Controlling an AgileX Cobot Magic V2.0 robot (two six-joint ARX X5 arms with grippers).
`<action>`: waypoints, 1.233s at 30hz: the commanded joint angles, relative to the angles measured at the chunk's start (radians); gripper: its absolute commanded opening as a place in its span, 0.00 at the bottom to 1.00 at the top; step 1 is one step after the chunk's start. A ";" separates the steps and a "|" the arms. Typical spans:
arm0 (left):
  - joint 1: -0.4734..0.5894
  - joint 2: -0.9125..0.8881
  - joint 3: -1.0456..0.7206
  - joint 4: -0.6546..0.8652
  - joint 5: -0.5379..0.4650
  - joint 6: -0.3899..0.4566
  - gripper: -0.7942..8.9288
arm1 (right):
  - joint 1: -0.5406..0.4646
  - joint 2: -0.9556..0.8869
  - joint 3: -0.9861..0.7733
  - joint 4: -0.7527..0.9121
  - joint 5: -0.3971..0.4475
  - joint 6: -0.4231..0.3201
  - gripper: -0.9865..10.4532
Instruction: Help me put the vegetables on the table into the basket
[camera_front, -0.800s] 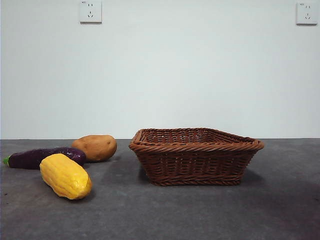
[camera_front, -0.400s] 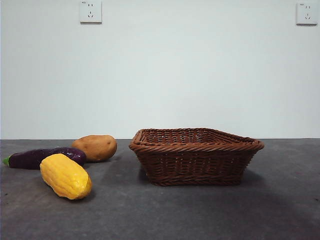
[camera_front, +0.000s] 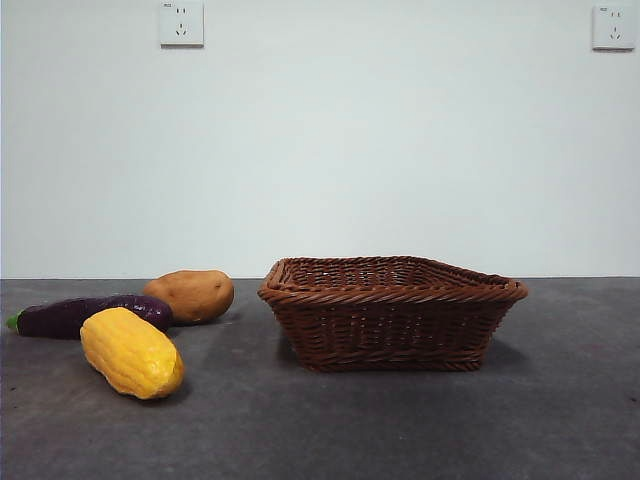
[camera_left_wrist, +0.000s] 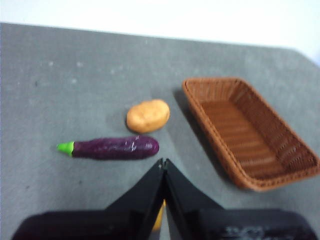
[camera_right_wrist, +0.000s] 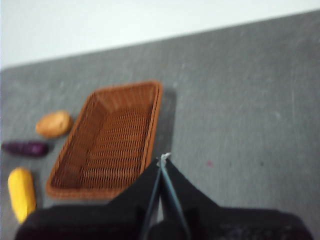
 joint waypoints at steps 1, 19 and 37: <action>0.003 0.042 0.069 -0.076 0.008 0.090 0.08 | 0.000 0.042 0.056 -0.083 -0.011 -0.073 0.08; 0.003 0.126 0.164 -0.144 0.011 0.127 0.77 | 0.000 0.129 0.146 -0.187 -0.011 -0.122 0.54; 0.003 0.220 0.164 -0.115 0.011 0.101 0.77 | 0.093 0.632 0.336 0.018 -0.144 -0.074 0.58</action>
